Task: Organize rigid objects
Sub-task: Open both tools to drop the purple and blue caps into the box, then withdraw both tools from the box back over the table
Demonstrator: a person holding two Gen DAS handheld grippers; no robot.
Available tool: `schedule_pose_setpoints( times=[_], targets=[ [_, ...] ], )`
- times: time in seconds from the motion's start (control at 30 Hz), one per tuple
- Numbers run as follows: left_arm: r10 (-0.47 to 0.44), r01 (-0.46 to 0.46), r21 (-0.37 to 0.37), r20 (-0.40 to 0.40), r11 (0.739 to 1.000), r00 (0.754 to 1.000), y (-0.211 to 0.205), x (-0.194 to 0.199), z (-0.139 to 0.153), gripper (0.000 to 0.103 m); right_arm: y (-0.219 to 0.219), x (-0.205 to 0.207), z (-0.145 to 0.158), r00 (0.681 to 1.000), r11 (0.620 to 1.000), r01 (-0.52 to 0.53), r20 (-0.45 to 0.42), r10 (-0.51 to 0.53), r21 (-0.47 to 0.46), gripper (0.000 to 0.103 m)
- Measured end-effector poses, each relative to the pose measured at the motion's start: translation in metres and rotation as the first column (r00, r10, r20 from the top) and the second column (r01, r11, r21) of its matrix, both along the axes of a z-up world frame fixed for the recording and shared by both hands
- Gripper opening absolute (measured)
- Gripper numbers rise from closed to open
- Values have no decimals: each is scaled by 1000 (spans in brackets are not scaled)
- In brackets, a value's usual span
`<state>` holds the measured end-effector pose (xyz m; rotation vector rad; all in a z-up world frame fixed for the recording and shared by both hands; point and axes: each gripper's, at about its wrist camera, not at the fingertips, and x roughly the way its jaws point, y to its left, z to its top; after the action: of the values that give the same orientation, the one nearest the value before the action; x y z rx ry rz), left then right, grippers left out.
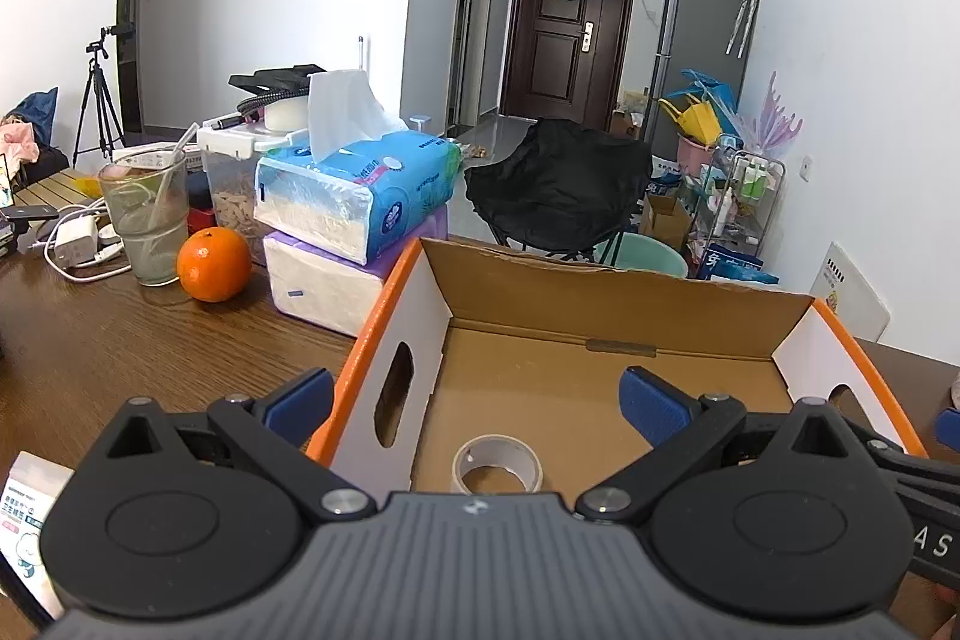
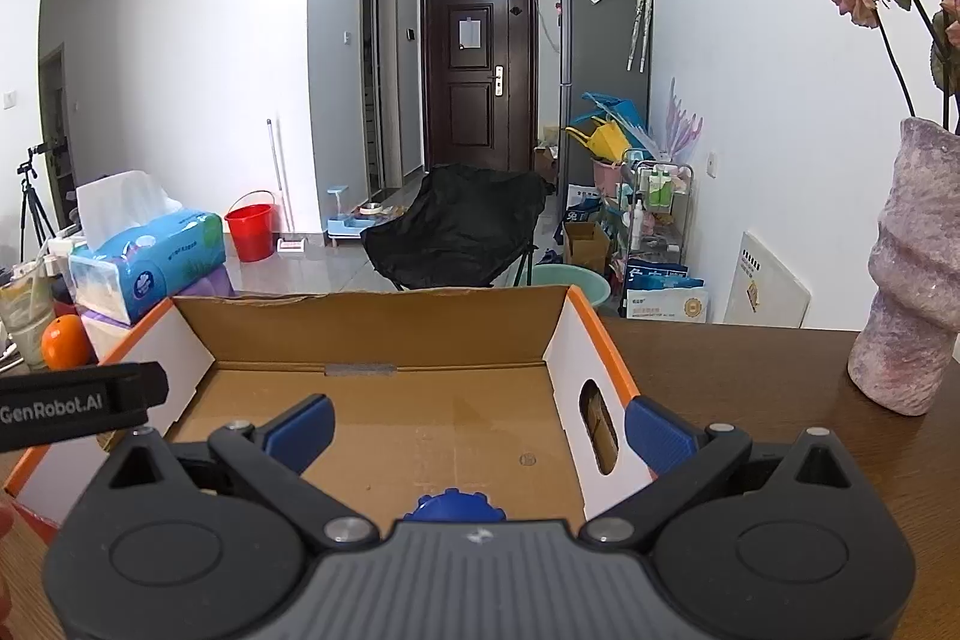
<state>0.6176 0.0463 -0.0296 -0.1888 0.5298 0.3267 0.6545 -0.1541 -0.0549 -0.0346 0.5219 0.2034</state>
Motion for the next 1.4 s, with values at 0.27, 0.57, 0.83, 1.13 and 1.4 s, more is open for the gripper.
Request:
schedule_pose_setpoints(
  times=[0.27, 0.57, 0.83, 1.13, 1.4],
  targets=[
    [-1, 1, -25, 20, 1000, 1000, 1, -6, 4, 103, -2, -5, 5, 1000, 1000, 7, 9, -7, 4, 103],
    [-27, 26, 6, 62, 1000, 998, -4, -30, 10, 103, -10, -28, 18, 998, 1000, 1, 55, -2, 13, 103],
    [-60, 56, 54, 81, 997, 995, -8, -63, 11, 103, -20, -60, 25, 995, 1000, 13, 98, -15, 16, 103],
    [-89, 81, 89, 82, 993, 993, -16, -106, 7, 103, -34, -106, 28, 989, 999, 39, 138, -43, 34, 103],
    [-110, 101, 94, 90, 990, 990, -18, -145, 4, 103, -47, -149, 26, 984, 997, 53, 167, -61, 54, 103]
  ],
)
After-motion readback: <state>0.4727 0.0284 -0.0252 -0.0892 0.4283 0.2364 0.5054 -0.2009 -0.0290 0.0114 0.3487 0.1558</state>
